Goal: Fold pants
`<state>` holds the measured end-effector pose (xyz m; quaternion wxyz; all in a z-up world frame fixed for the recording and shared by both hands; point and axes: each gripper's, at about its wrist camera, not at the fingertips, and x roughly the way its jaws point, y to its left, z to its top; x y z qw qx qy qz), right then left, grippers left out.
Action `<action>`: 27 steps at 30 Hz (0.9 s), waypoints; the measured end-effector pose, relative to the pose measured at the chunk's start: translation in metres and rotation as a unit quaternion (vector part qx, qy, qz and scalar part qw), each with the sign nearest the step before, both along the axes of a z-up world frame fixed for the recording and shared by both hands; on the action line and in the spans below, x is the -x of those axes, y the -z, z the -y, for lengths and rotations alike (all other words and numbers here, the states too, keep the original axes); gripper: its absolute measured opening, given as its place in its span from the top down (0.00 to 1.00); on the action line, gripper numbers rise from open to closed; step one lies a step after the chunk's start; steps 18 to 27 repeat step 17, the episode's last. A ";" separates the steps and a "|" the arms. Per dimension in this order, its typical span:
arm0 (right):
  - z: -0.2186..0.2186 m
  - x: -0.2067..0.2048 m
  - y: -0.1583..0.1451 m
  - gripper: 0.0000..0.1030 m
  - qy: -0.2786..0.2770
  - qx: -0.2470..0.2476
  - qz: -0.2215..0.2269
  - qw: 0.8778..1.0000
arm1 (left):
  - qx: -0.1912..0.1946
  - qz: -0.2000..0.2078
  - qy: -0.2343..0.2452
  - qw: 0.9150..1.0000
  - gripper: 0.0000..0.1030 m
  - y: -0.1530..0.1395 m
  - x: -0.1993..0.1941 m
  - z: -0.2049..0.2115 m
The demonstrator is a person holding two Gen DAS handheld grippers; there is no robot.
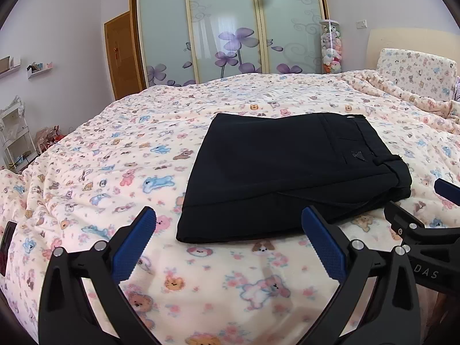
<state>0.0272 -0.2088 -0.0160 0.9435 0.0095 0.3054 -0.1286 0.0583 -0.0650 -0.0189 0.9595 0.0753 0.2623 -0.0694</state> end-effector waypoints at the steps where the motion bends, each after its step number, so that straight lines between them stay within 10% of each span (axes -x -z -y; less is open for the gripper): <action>1: 0.001 0.000 0.000 0.01 0.000 -0.001 -0.001 1.000 | 0.000 0.000 0.000 1.000 0.02 0.000 0.000 0.000; 27: 0.002 -0.001 0.000 0.01 0.000 -0.003 -0.002 1.000 | 0.016 -0.009 0.008 1.000 0.02 0.000 -0.002 -0.003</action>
